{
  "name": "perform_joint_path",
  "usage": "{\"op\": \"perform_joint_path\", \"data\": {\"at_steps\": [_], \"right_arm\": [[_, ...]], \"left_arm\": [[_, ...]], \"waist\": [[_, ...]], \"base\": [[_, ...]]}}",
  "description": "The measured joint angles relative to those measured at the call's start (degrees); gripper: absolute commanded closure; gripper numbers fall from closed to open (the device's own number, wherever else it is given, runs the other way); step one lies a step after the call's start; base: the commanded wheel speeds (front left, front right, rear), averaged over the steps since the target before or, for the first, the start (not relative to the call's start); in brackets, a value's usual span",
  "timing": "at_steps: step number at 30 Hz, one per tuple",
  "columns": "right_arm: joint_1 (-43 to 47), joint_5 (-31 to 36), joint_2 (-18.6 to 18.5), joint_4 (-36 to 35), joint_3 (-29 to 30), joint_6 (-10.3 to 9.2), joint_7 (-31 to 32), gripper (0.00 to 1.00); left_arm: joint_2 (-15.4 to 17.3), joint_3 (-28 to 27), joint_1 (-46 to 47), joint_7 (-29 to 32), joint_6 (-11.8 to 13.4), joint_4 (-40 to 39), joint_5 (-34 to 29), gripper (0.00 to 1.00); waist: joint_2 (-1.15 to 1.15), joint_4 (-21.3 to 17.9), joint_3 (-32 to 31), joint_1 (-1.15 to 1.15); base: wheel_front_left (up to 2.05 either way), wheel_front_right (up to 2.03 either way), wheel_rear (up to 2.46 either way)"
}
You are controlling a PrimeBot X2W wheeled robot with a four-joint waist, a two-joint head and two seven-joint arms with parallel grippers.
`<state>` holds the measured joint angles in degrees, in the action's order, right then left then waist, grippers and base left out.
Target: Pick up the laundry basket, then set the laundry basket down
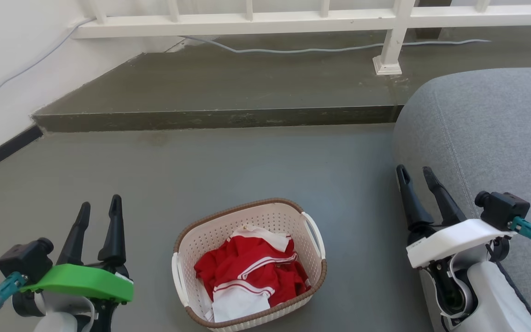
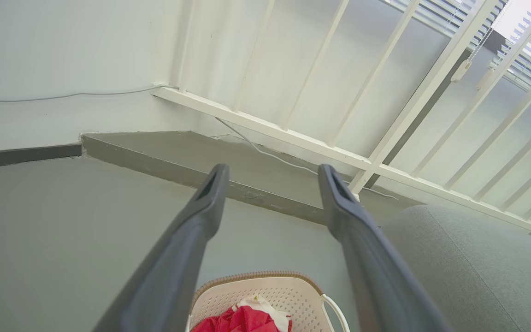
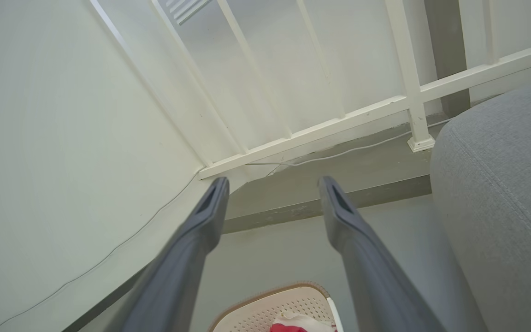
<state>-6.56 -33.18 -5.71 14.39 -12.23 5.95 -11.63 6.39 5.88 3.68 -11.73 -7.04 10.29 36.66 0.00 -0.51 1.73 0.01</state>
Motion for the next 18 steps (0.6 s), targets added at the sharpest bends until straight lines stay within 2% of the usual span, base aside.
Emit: {"op": "perform_joint_path", "data": {"at_steps": [13,18], "right_arm": [[0.0,9.6,0.2,0.7,-1.3,0.00,-2.6,0.00],[-0.1,10.0,0.3,0.8,-1.1,0.01,-2.7,0.00]], "left_arm": [[0.0,1.6,0.0,-2.5,0.0,-1.5,-8.4,0.00],[0.0,1.5,0.0,-2.5,0.0,-1.5,-9.3,0.00]], "waist": [[0.00,-0.1,0.0,0.00],[0.00,-0.1,0.0,0.00]], "base": [[0.00,0.00,0.00],[0.00,0.00,0.00]]}}
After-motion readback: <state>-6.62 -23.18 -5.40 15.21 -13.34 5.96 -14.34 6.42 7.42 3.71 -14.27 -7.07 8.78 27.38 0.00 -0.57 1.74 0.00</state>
